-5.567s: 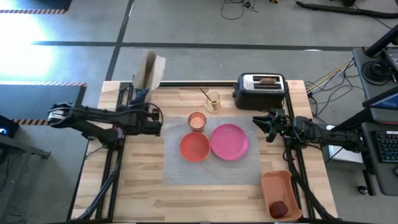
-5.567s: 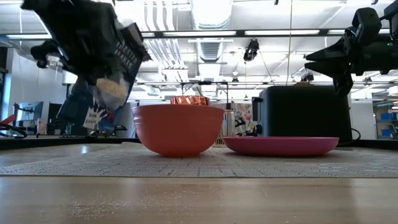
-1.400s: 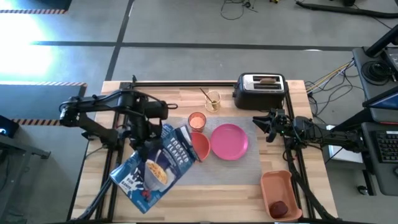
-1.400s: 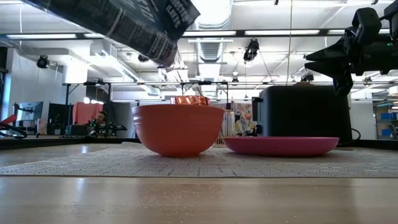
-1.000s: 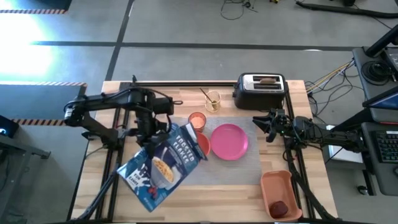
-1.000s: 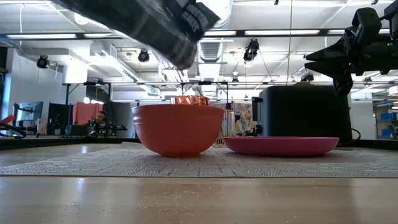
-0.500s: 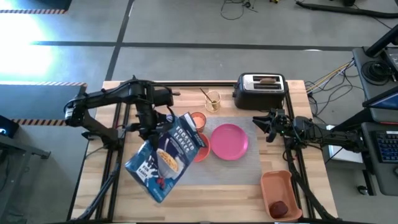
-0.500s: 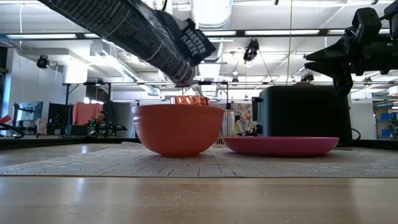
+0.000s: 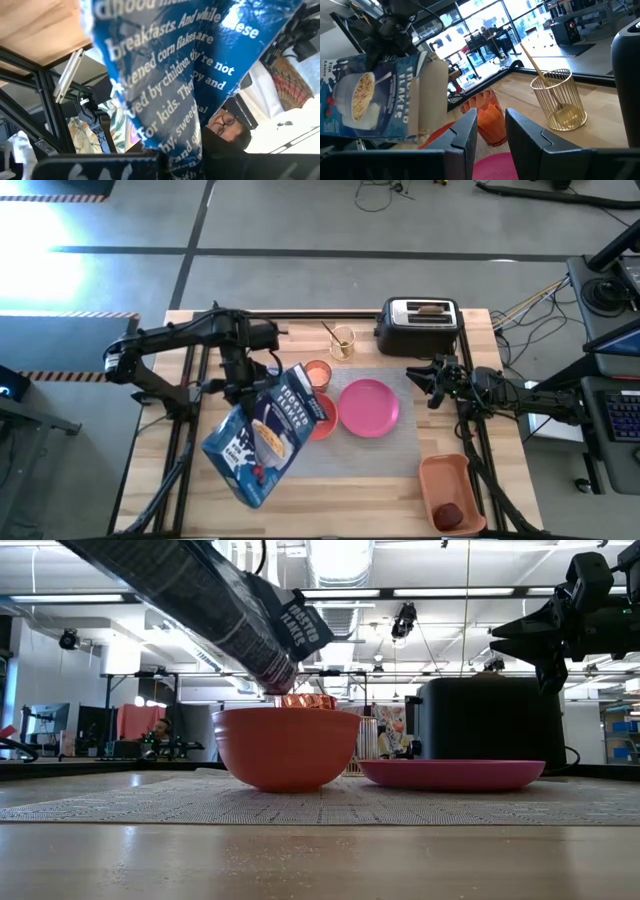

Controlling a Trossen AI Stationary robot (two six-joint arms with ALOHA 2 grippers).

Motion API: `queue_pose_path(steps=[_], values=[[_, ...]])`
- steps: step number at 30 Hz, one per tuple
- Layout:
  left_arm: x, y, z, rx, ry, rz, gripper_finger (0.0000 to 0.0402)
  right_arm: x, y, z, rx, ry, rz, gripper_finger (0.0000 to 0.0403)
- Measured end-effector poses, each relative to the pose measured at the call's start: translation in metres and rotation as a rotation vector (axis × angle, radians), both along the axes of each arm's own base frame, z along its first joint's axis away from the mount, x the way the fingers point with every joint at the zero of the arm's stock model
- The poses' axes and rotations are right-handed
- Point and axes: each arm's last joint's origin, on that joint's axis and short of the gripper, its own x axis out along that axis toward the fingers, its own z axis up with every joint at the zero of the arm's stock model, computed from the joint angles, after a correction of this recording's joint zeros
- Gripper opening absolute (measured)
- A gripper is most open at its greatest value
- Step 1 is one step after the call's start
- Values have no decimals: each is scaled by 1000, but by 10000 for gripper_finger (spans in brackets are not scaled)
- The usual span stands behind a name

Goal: Arrange a breakfast setting
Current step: Pour the cereal from the blue cereal box into the orange bowl on the gray tablemat

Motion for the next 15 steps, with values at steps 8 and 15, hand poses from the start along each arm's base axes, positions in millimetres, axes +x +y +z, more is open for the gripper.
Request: queue_pose_path(steps=[8,15], values=[[0,3,-1,-9,-10,5,14,0,0,0,0,0,0,91],[0,3,-1,-37,-15,5,14,0,0,0,0,0,0,91]])
